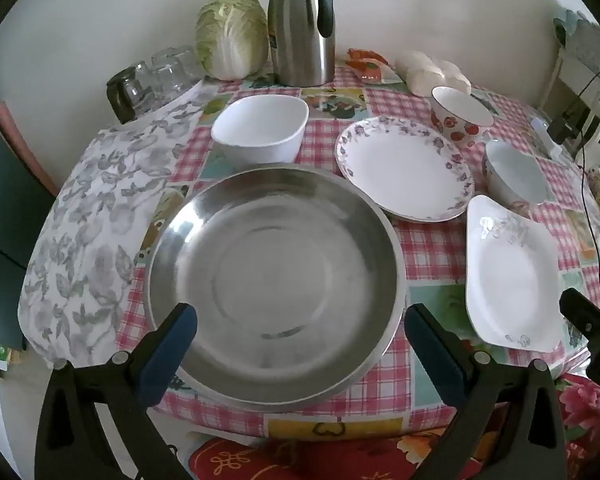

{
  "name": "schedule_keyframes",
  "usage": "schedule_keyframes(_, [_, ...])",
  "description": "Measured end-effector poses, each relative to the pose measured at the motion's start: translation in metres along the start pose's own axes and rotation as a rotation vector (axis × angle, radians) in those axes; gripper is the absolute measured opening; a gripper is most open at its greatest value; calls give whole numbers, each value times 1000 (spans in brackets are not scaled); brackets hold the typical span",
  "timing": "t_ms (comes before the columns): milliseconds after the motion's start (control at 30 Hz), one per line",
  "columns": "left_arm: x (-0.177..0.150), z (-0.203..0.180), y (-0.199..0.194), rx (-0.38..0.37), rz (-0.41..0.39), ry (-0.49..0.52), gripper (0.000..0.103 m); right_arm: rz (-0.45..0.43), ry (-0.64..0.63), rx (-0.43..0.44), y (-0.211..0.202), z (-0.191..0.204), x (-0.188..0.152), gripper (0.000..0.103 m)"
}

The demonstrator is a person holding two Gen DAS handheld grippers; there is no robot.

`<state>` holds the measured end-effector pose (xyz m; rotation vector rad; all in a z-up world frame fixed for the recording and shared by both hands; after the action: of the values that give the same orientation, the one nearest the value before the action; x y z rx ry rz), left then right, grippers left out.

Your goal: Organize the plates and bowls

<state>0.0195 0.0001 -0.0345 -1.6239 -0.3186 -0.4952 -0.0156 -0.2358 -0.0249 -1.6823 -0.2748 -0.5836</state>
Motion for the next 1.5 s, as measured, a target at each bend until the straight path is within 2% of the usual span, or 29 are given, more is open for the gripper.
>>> schedule_keyframes(200, [-1, -10, 6, 12, 4, 17, 103, 9, 18, 0, 0, 10, -1, 103])
schedule_keyframes(300, [-3, -16, 8, 27, -1, 30, 103, 17, 32, 31, 8, 4, 2, 103])
schedule_keyframes(600, [2, -10, 6, 18, -5, 46, 103, 32, 45, 36, 20, 6, 1, 103])
schedule_keyframes(1500, [8, -9, 3, 35, -26, 54, 103, -8, 54, 39, 14, 8, 6, 103])
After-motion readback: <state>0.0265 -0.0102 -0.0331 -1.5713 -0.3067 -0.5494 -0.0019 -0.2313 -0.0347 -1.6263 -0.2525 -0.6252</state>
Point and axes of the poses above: each gripper's, at about its wrist camera, not at the fingertips, and y roughly the way its jaws point, z to its left, x to its top, the point moved 4 cm from there along y, roughly the way its jaws point, and after that the axes turned 7 degrees about -x, right-handed, at the moved point
